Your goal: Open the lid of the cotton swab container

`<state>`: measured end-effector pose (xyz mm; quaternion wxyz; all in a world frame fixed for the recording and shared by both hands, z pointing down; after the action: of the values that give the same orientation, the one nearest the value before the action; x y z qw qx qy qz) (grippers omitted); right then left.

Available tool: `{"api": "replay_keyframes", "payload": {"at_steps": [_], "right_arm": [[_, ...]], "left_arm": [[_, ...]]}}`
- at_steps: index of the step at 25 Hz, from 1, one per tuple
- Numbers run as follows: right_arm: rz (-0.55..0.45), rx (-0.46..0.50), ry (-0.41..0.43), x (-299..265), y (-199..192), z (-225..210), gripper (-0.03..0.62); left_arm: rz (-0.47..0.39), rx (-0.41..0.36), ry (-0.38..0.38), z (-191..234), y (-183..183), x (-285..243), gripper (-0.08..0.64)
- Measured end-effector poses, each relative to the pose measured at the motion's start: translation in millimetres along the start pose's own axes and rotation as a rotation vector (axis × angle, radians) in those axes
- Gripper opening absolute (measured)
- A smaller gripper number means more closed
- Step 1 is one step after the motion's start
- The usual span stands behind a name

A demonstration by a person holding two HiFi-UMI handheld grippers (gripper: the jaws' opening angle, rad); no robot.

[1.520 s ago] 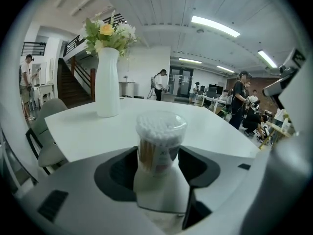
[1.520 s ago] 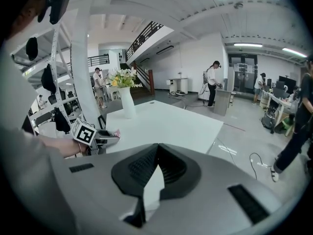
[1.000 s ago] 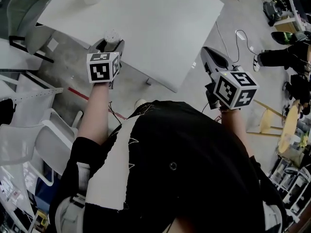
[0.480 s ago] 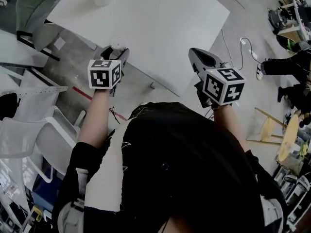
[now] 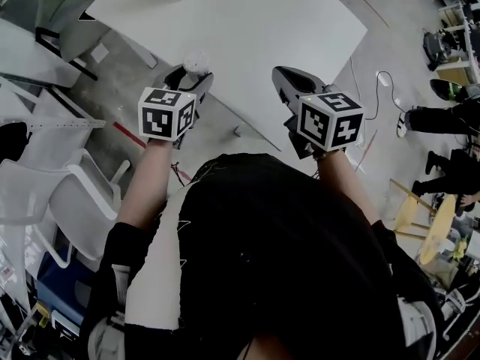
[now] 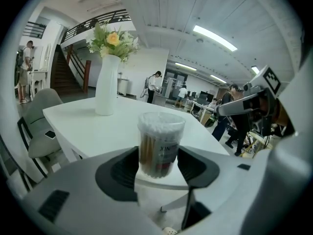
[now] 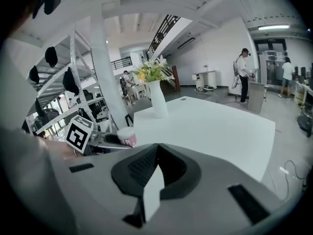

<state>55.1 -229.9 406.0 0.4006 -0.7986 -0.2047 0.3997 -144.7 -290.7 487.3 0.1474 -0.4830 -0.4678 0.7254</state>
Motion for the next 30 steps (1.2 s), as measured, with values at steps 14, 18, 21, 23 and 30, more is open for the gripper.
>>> {"api": "replay_keyframes", "payload": {"at_steps": [14,18,21,23,30], "right_arm": [[-0.191,0.005,0.292,-15.1,48.9,50.5,0.124],[-0.219,0.024,0.332,-5.8,53.7,55.8,0.131],[-0.226,0.044,0.363,6.8,56.7,56.8,0.154],[-0.225,0.058,0.386,16.5,58.3,56.7,0.170],[-0.181,0.118,0.462,39.2,65.1,54.8,0.231]], "left_arm": [[-0.066,-0.136,-0.032,-39.7,54.1,42.6,0.258],[-0.089,-0.160,-0.031,-57.2,63.1,49.2,0.258],[-0.097,-0.167,-0.019,-73.3,68.3,52.7,0.258],[-0.097,-0.168,-0.007,-84.6,70.4,55.4,0.259],[-0.089,-0.151,0.012,-123.9,77.1,59.8,0.259]]}}
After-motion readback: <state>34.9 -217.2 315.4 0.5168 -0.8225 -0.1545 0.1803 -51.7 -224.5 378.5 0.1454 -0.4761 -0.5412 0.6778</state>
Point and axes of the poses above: the fingertips, and each gripper's own axes: x backward along the fingers, z to its left, y out of its top, the point moved 5 cm from there along x, backward along the fingers, and after that the axes turned 14 degrees about y, right-handed, at the moved point
